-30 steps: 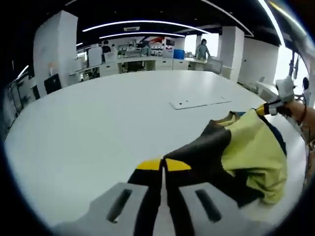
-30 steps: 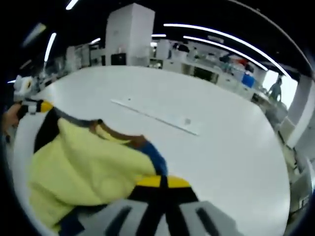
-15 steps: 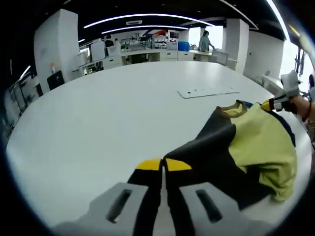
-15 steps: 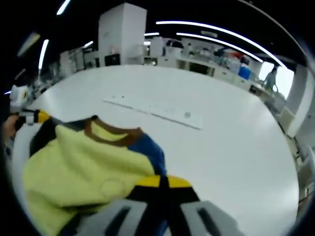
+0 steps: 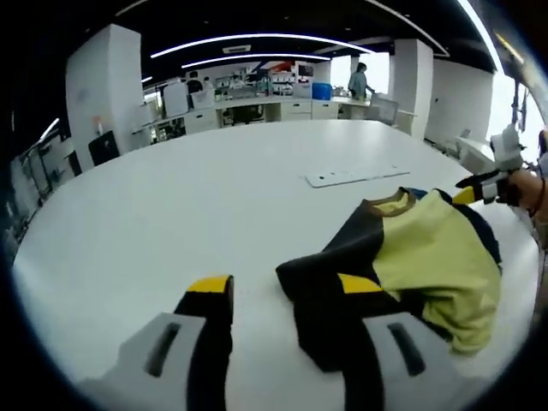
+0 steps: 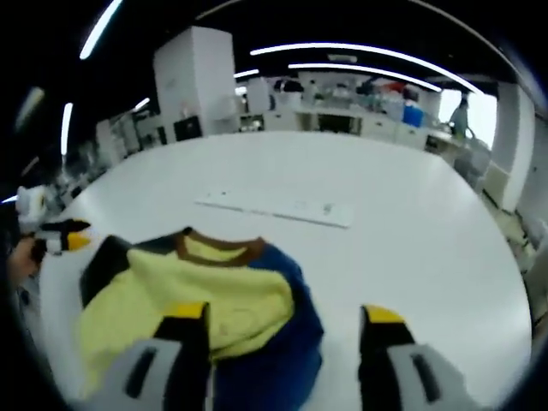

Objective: Fold the garment on the visible template until the final outline fits inside the template.

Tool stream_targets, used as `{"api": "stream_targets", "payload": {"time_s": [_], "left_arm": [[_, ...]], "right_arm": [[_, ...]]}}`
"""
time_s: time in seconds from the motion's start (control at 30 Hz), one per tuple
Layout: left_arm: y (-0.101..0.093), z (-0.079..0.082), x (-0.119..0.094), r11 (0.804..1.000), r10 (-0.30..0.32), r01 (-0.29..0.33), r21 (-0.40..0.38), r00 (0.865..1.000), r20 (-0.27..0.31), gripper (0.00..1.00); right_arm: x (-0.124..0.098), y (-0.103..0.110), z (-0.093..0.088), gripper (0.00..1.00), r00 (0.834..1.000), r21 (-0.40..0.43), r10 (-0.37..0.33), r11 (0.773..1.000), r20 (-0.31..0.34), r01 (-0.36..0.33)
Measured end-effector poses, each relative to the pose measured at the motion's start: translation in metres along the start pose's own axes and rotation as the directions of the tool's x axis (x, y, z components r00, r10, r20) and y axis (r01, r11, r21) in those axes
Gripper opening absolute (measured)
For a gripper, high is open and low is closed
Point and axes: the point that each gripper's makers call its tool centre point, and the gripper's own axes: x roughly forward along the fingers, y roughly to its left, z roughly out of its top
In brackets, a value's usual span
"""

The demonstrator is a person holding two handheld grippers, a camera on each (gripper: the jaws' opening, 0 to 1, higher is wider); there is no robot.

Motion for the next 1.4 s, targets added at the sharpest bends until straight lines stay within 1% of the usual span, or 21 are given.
{"api": "stream_targets", "payload": {"time_s": [0.07,0.1,0.13,0.2,0.27,0.37,0.4,0.43,0.47,0.53,0.67,0.73,0.8,0.9,0.93,0.97,1.0,1.1,1.23,1.3,1.4], "left_arm": [[-0.005,0.0,-0.007,1.0,-0.019,0.019,-0.004,1.0,0.006,0.48],[-0.004,-0.001,-0.008,1.0,-0.029,0.029,-0.003,1.0,0.006,0.49],[-0.004,-0.002,-0.01,0.999,-0.031,0.031,-0.013,1.0,0.004,0.49],[-0.012,-0.006,-0.019,0.998,-0.049,0.049,-0.044,0.999,0.01,0.52],[-0.015,-0.011,-0.025,0.997,-0.058,0.058,-0.053,0.998,0.01,0.52],[-0.023,-0.019,-0.031,0.998,-0.051,0.051,-0.033,0.999,0.009,0.5],[-0.024,-0.022,-0.034,0.999,-0.045,0.045,-0.022,0.999,0.007,0.5],[-0.022,-0.022,-0.03,0.999,-0.046,0.046,-0.025,0.999,0.005,0.5],[-0.025,-0.024,-0.031,0.998,-0.051,0.052,-0.041,0.999,0.014,0.5],[-0.033,-0.028,-0.038,0.996,-0.064,0.066,-0.059,0.998,0.023,0.49],[-0.047,-0.033,-0.04,0.995,-0.079,0.081,-0.065,0.997,0.021,0.49],[-0.06,-0.034,-0.039,0.99,-0.114,0.116,-0.082,0.993,0.032,0.48],[-0.068,-0.037,-0.039,0.99,-0.117,0.118,-0.071,0.993,0.024,0.46],[-0.079,-0.043,-0.034,0.992,-0.12,0.121,-0.028,0.993,0.003,0.46],[-0.083,-0.045,-0.034,0.992,-0.125,0.125,-0.025,0.992,-0.002,0.45],[-0.092,-0.045,-0.034,0.991,-0.134,0.134,-0.017,0.991,-0.004,0.44],[-0.096,-0.046,-0.033,0.99,-0.139,0.139,-0.011,0.99,-0.006,0.42],[-0.104,-0.054,-0.026,0.988,-0.154,0.155,0.003,0.988,-0.029,0.37],[-0.114,-0.064,-0.019,0.987,-0.16,0.16,-0.007,0.986,-0.051,0.36],[-0.116,-0.068,-0.015,0.988,-0.155,0.155,-0.007,0.986,-0.065,0.34],[-0.12,-0.07,-0.012,0.989,-0.148,0.148,-0.008,0.986,-0.08,0.31]], "right_arm": [[-0.009,0.006,-0.002,0.76,1.0,0.009,0.007,1.0,0.002,-0.007],[-0.012,0.008,-0.004,0.78,1.0,0.018,0.005,1.0,0.005,-0.005],[-0.019,0.013,-0.008,0.78,1.0,0.012,0.006,1.0,0.001,-0.006],[-0.028,0.018,-0.015,0.79,1.0,0.006,0.005,1.0,-0.008,-0.005],[-0.033,0.022,-0.02,0.79,1.0,0.008,0.011,1.0,-0.008,-0.011],[-0.043,0.03,-0.03,0.78,1.0,0.026,0.024,0.999,-0.008,-0.023],[-0.051,0.037,-0.039,0.78,1.0,0.026,0.023,0.999,-0.015,-0.023],[-0.055,0.04,-0.044,0.77,1.0,0.025,0.02,1.0,-0.02,-0.019],[-0.057,0.041,-0.046,0.77,1.0,0.023,0.019,1.0,-0.024,-0.018],[-0.062,0.044,-0.053,0.76,0.999,0.029,0.025,0.999,-0.031,-0.024],[-0.071,0.053,-0.068,0.73,0.999,0.042,0.026,0.999,-0.034,-0.025],[-0.071,0.057,-0.077,0.68,0.999,0.026,0.026,0.999,-0.03,-0.025],[-0.071,0.058,-0.093,0.64,0.998,0.016,0.023,1.0,-0.064,-0.022],[-0.074,0.058,-0.103,0.59,0.999,0.036,0.007,0.999,-0.044,-0.005],[-0.076,0.06,-0.106,0.58,0.999,0.037,0.007,0.999,-0.044,-0.006],[-0.077,0.061,-0.109,0.58,0.999,0.035,0.003,0.999,-0.047,-0.002],[-0.079,0.061,-0.114,0.56,0.998,0.024,-0.013,1.0,-0.057,0.014],[-0.081,0.062,-0.121,0.52,0.997,-0.015,-0.034,0.999,-0.064,0.033],[-0.084,0.065,-0.13,0.47,0.997,-0.045,-0.05,0.998,-0.065,0.048],[-0.084,0.066,-0.134,0.42,0.996,-0.064,-0.054,0.997,-0.066,0.049],[-0.083,0.066,-0.137,0.33,0.997,-0.069,-0.059,0.996,-0.057,0.055]]}}
